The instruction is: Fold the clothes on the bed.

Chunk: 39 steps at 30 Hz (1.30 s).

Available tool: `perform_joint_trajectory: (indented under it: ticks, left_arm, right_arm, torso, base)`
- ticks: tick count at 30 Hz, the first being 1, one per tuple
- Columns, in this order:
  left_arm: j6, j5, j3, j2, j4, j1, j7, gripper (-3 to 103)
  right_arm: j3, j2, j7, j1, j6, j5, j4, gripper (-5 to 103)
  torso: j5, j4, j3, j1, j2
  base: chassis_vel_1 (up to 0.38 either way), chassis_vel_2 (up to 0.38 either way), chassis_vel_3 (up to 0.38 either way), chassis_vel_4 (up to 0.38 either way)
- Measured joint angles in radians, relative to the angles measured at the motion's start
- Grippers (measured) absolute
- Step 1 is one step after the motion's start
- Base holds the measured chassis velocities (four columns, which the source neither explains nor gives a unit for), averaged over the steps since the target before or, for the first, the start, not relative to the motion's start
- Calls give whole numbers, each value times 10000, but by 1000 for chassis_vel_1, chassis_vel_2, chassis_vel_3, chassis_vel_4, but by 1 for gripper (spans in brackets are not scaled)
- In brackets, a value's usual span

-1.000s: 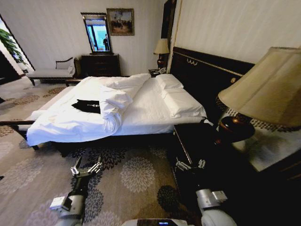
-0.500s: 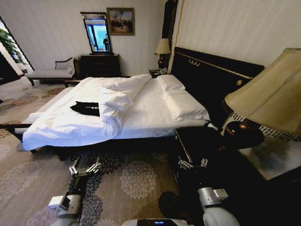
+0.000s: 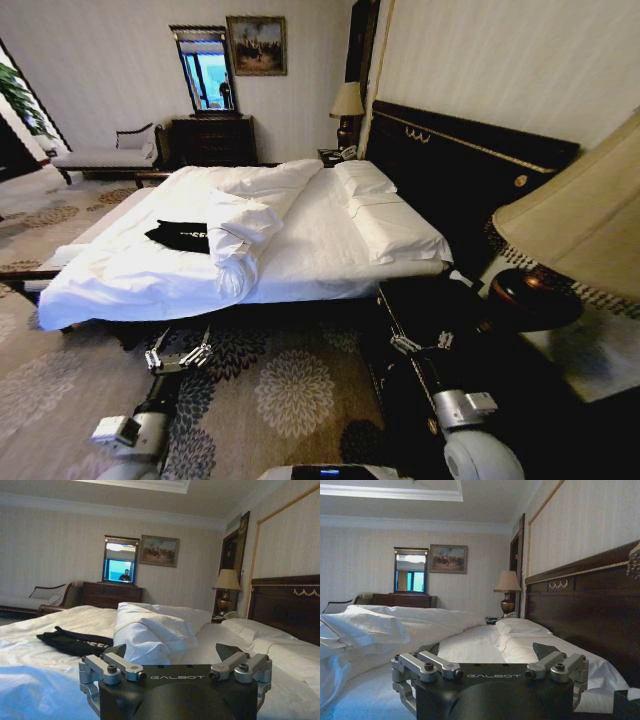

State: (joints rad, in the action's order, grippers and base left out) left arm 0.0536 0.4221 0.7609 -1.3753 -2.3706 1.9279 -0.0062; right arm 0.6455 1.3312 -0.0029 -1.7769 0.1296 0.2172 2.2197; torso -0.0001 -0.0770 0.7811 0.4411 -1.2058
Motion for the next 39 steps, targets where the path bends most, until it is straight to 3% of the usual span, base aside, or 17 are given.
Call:
perform_joint_trajectory:
  ticks: [39]
  left_arm:
    - [425, -147, -229, -138, 142, 87, 205, 100]
  right_arm:
    - [181, 442, -31, -53, 12, -33, 18, 100]
  torso:
    - [0, 0, 0, 1, 1]
  base:
    - [-121, 120, 118, -116]
